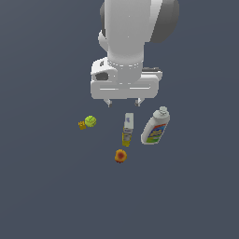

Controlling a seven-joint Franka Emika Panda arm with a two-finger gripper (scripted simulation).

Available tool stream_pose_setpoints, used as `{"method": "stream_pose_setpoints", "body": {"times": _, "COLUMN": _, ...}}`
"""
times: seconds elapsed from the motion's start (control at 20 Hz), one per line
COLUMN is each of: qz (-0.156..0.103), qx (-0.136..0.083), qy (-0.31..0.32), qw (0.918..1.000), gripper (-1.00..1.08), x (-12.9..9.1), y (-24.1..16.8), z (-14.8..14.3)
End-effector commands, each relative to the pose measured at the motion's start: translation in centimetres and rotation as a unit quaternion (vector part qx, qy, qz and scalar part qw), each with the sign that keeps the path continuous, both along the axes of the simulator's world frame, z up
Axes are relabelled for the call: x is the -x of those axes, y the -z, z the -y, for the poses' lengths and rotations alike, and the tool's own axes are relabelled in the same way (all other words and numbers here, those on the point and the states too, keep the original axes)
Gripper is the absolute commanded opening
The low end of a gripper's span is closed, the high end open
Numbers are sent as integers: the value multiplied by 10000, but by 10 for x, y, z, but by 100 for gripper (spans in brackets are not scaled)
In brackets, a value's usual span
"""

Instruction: Pick up a designated object from a clutter of objects.

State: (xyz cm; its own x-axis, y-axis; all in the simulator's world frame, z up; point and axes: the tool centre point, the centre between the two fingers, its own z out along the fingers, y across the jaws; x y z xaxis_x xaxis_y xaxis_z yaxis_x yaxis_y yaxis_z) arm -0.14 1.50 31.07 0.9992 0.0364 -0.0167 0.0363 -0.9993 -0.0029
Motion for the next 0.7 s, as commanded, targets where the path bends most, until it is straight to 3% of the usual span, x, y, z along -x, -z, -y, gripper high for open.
{"method": "stream_pose_setpoints", "body": {"times": 0.0, "qz": 0, "qx": 0, "qy": 0, "qw": 10000, "gripper": 100, "x": 0, "y": 0, "z": 0}}
{"method": "stream_pose_setpoints", "body": {"times": 0.4, "qz": 135, "qx": -4, "qy": -391, "qw": 9991, "gripper": 100, "x": -6, "y": -9, "z": -26}}
{"method": "stream_pose_setpoints", "body": {"times": 0.65, "qz": 136, "qx": -4, "qy": -391, "qw": 9991, "gripper": 100, "x": -6, "y": -9, "z": -27}}
